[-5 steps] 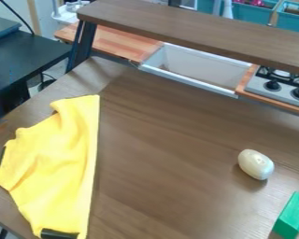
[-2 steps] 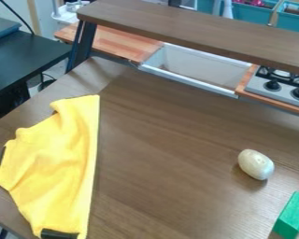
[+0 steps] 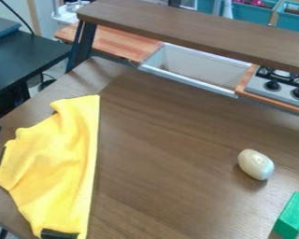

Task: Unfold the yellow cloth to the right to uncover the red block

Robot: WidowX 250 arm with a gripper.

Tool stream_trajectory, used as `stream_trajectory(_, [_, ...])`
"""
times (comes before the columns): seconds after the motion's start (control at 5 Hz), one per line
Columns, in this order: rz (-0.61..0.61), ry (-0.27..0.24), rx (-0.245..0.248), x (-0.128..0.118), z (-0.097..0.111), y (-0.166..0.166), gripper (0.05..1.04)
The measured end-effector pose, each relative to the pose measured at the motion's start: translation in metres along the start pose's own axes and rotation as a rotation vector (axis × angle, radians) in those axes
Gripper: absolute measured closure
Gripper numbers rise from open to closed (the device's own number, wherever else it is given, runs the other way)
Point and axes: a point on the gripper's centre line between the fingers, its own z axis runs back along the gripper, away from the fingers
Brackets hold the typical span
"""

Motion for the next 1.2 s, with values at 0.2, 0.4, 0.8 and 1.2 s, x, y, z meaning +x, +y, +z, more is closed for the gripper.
stream_trajectory(0.2, [0.054, -0.037, 0.046, 0.002, -0.021, 0.005, 0.083])
stream_trajectory(0.4, [0.079, -0.03, 0.087, 0.0, -0.04, 0.007, 0.083])
stream_trajectory(0.8, [0.063, -0.014, 0.14, -0.004, -0.058, 0.01, 0.083])
stream_trajectory(1.2, [0.054, -0.012, 0.178, -0.002, -0.064, 0.015, 0.083])
